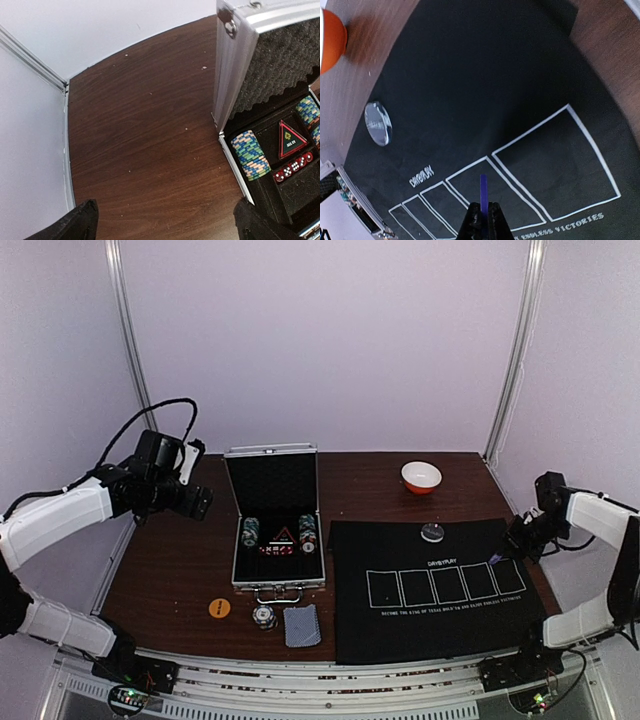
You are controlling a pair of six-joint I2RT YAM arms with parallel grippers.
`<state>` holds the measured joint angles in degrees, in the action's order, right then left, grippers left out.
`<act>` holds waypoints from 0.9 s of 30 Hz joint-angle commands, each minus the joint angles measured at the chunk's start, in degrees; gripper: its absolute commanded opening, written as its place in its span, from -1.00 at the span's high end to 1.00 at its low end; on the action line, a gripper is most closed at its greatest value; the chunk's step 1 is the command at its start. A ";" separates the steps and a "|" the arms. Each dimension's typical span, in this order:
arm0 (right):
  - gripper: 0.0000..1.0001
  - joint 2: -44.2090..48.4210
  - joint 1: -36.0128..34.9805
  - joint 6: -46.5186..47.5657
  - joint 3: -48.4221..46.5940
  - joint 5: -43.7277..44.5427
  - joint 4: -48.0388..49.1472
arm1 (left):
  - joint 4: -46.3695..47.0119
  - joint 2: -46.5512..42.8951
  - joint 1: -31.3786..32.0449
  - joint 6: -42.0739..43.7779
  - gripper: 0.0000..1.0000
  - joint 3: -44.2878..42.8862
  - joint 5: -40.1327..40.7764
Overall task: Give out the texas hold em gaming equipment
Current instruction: Place the small blind button in the small blind area.
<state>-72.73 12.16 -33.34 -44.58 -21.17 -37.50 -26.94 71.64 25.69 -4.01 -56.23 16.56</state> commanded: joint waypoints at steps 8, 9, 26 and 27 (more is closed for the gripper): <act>1.00 0.06 -22.21 1.91 1.70 -6.32 -18.64 | 2.69 1.60 -0.74 -0.07 -0.96 -2.49 1.23; 1.00 -0.68 -24.33 2.29 1.87 -6.20 -19.81 | 2.47 1.99 -0.75 -0.07 -0.97 -2.92 1.17; 1.00 -4.21 -32.68 6.90 4.23 -4.61 -23.91 | 1.56 3.59 -0.78 0.39 -0.97 -4.42 0.29; 1.00 -4.64 -32.95 6.89 4.48 -5.25 -23.00 | 1.62 3.67 -0.74 0.40 -0.96 -4.48 0.26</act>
<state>-76.09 -19.99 -27.68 -40.86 -26.65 -60.55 -26.68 74.70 25.43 -3.97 -59.05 17.15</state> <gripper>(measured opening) 0.039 0.983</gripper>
